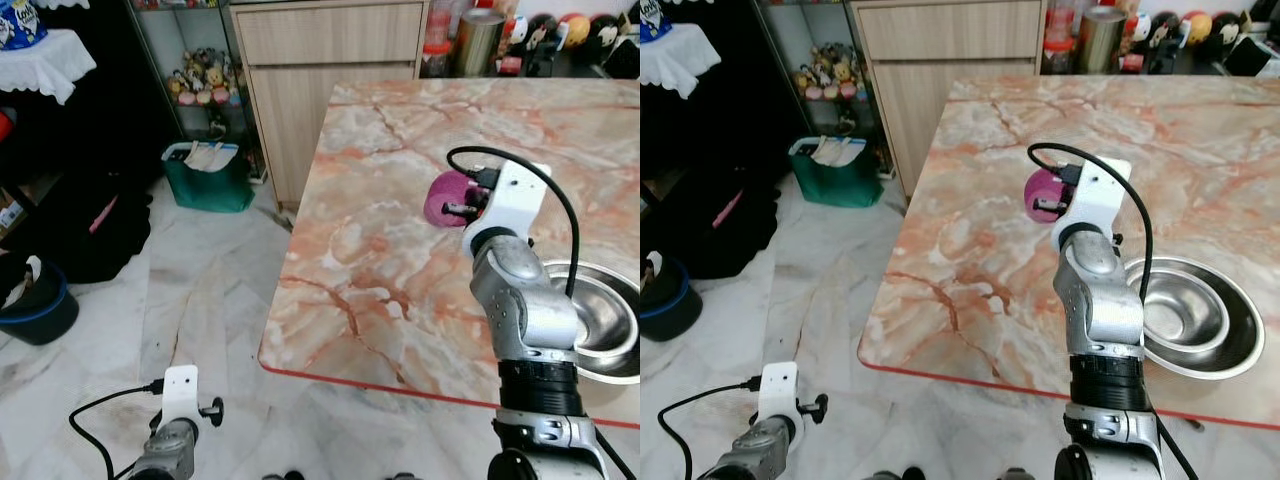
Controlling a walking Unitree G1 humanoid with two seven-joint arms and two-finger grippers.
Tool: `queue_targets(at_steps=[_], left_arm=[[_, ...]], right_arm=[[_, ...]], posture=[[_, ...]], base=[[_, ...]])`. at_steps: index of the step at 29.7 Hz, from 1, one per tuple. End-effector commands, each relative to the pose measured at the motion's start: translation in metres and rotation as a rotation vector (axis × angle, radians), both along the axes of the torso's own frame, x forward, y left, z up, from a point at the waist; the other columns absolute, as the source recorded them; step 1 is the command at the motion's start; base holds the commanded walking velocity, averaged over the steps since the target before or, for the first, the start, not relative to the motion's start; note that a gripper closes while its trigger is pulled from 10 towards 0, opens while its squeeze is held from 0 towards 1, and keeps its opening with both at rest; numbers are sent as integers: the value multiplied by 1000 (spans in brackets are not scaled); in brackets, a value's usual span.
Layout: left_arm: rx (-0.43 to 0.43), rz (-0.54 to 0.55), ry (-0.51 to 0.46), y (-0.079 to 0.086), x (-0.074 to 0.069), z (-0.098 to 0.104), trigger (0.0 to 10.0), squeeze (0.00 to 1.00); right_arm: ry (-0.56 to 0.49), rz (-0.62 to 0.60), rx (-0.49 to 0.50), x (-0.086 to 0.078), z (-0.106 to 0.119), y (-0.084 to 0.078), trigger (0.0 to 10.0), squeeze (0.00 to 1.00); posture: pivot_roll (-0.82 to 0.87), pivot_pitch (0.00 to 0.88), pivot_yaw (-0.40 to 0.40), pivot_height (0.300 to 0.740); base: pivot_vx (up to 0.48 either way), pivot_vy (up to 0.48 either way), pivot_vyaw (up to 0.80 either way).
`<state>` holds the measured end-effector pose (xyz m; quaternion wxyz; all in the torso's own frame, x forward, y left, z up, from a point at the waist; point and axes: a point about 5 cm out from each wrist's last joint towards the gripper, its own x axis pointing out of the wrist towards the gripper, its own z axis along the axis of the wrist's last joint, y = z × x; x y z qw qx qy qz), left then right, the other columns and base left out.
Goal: Setting the table
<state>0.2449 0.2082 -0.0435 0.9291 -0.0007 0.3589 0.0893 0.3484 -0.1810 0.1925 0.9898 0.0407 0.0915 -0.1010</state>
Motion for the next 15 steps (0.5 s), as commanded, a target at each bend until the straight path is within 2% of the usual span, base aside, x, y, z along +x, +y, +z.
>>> queue_targets(at_steps=[1, 7, 11, 15], left_arm=[[5, 2, 39, 4, -7, -4, 10000, 0], [4, -5, 43, 4, -7, -5, 10000, 0], [2, -11, 46, 3, -8, -6, 10000, 0], [1, -12, 48, 3, -9, -6, 10000, 0]], right_arm=[[13, -1, -1, 2, 3, 0, 10000, 0], [61, 27, 29, 3, 1, 5, 10000, 0], [126, 53, 27, 3, -9, 10, 10000, 0], [121, 58, 35, 3, -3, 14, 10000, 0]], posture=[[-104, 154, 82, 740], [-102, 153, 80, 740], [-104, 154, 77, 740], [-106, 154, 76, 740]], base=[[0, 0, 0], [0, 0, 0], [0, 0, 0], [0, 0, 0]])
